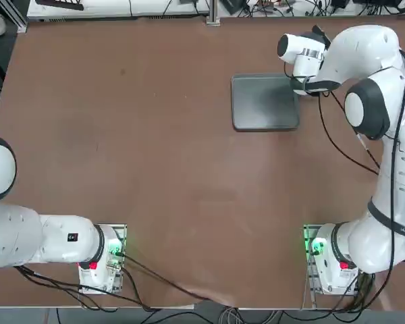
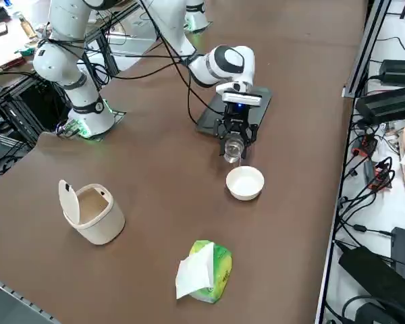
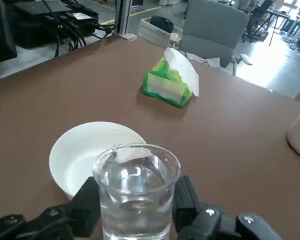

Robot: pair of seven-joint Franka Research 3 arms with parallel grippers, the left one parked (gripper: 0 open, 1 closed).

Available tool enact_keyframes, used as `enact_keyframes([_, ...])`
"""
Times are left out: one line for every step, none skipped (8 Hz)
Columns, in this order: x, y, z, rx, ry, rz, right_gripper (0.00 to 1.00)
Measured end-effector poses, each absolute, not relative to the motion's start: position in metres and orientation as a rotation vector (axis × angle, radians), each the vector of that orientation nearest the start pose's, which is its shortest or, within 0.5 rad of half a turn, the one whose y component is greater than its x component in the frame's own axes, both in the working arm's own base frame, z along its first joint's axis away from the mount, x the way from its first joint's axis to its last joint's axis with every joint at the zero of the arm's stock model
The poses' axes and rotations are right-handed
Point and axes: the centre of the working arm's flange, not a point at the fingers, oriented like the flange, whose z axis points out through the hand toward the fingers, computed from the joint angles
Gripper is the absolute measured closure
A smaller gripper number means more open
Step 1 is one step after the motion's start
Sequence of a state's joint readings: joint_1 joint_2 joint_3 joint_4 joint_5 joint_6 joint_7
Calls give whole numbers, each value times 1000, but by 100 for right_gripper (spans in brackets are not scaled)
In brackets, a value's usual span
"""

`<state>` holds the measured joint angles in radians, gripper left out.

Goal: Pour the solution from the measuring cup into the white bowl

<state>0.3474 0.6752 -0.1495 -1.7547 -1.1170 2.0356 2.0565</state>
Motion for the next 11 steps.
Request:
enact_keyframes([643, 82, 191, 1960, -1139, 877, 26])
enact_keyframes([648, 77, 194, 1991, -1118, 866, 26])
enact_keyframes([652, 70, 195, 2023, -1098, 852, 26])
enact_keyframes([654, 63, 195, 2048, -1079, 837, 26])
enact_keyframes([655, 57, 194, 2067, -1063, 810, 26])
enact_keyframes([655, 56, 193, 2087, -1052, 763, 26])
enact_keyframes([654, 57, 193, 2112, -1046, 708, 26])
enact_keyframes([653, 57, 193, 2136, -1040, 655, 26])
enact_keyframes([653, 56, 193, 2157, -1033, 608, 26])
enact_keyframes([654, 54, 194, 2172, -1023, 582, 26])
enact_keyframes([657, 51, 199, 2183, -1008, 571, 26])
